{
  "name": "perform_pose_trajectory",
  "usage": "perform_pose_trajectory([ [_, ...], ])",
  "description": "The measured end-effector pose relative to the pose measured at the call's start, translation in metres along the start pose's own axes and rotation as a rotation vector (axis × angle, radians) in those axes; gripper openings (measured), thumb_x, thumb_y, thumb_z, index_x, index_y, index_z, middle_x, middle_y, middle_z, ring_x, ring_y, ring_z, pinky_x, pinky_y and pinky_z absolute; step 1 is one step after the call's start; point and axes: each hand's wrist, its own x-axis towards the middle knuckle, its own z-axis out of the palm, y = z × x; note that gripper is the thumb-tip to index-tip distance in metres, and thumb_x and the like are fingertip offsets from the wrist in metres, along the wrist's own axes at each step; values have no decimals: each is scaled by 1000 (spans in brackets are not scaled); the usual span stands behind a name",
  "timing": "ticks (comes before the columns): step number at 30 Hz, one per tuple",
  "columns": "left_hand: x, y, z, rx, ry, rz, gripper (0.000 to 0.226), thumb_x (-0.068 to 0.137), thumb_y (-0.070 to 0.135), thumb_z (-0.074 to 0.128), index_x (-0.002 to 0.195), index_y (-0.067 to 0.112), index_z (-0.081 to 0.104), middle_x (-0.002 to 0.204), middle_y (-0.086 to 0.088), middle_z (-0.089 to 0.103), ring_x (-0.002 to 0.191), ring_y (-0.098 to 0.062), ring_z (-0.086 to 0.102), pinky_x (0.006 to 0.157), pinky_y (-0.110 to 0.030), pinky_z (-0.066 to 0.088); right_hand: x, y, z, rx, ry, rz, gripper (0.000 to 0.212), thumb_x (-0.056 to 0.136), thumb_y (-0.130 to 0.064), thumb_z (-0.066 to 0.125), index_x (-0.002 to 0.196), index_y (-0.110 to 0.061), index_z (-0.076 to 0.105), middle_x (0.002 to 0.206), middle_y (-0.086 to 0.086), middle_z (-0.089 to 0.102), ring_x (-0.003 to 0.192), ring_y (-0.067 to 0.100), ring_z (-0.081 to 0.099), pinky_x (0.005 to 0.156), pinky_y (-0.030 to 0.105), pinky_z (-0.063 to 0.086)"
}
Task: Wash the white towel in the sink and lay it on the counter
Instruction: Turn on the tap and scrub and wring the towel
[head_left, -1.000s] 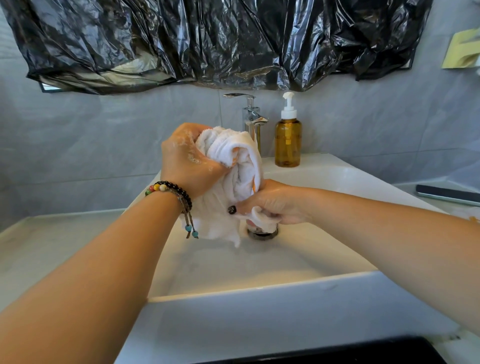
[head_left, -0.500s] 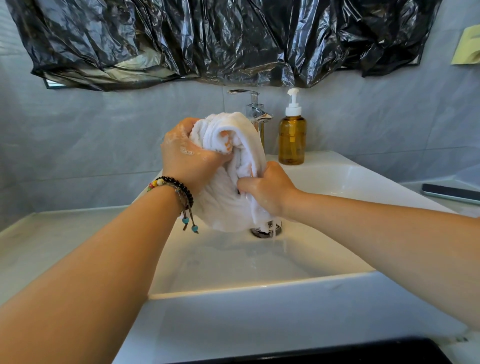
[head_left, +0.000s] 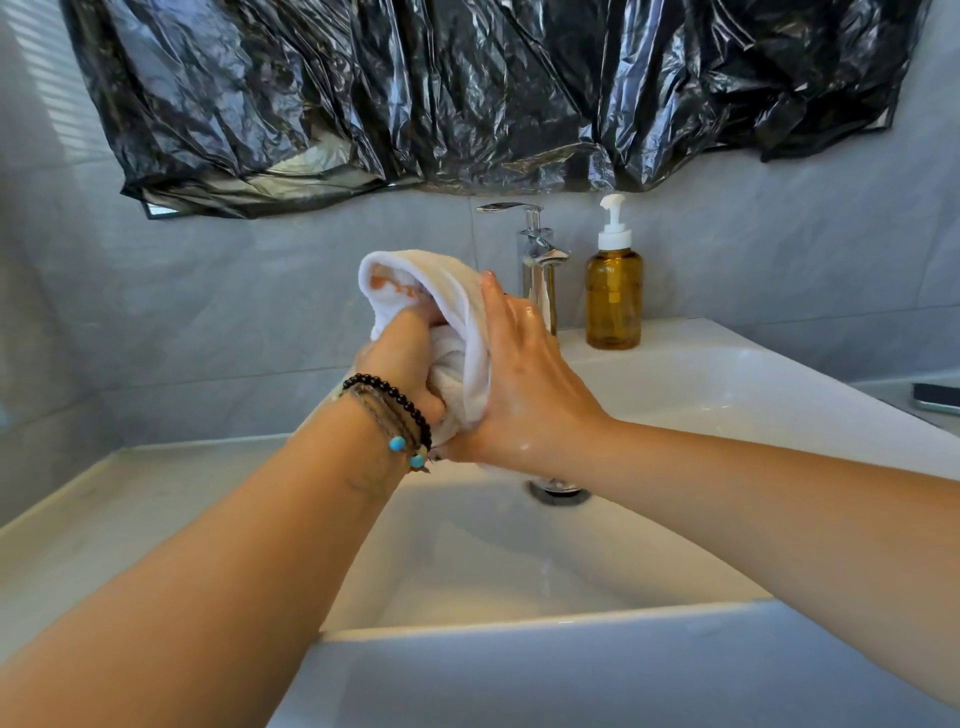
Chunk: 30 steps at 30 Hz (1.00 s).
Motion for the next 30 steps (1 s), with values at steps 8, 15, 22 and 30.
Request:
perform_pose_trajectory([
  [8,-5,7,2,169,-485,243,34,80,18,63,114,15,62,106,-3,66,102,-20,59,106,-39,40,12,19,-34,176,356,-23,75,69,-26,78,134,-21,42,111,-8,57,100,17,57,79,31,49],
  [15,-4,-11,3,241,-541,211,40,78,35,69,115,22,64,115,1,69,116,-19,60,112,-40,34,3,23,-32,545,135,52,67,51,-32,79,114,-23,56,106,-4,69,100,14,66,87,39,56],
  [22,-5,-7,4,183,-468,299,23,83,22,64,102,11,67,94,-10,67,93,-26,65,88,-46,49,-1,12,-40,854,-191,-25,53,74,15,65,108,-25,61,102,-3,73,100,6,68,83,22,54],
  [30,8,5,1,-57,-47,365,36,72,17,74,107,8,69,100,-11,74,91,-27,72,80,-47,59,-7,4,-29,112,204,-28,124,68,-38,84,154,-21,-4,151,2,11,135,22,29,103,38,42],
])
